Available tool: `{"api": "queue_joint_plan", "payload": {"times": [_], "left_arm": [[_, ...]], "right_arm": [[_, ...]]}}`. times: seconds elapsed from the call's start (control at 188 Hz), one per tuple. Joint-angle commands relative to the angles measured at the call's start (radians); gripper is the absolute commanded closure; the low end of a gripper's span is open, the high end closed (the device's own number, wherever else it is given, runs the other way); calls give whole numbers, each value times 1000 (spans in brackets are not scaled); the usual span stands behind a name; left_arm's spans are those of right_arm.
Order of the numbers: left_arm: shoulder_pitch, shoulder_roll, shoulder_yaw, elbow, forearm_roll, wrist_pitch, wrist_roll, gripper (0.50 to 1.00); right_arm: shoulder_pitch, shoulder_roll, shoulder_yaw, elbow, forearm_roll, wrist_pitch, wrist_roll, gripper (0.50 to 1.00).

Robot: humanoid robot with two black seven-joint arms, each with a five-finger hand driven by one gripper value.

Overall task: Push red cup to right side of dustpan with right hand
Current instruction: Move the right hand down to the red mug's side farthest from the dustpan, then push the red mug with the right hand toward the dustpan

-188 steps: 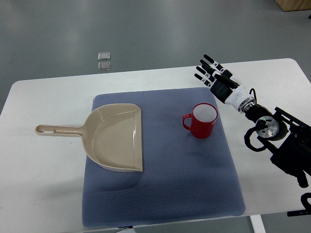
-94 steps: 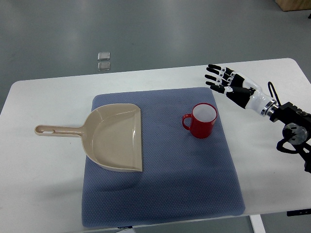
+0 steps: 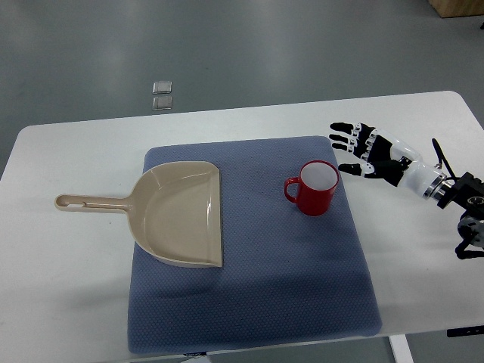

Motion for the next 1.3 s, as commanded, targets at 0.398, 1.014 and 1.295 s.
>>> {"api": "queue_joint_plan", "payload": {"times": [0.398, 1.014, 1.295], "left_arm": [[0, 0, 0, -1, 0, 0, 0, 500], [0, 0, 0, -1, 0, 0, 3, 500], [0, 0, 0, -1, 0, 0, 3, 500]], "right_arm": [[-48, 37, -4, 1, -26, 0, 0, 564], [-69, 87, -19, 6, -35, -96, 0, 564], [-61, 126, -45, 6, -35, -131, 0, 564]]}}
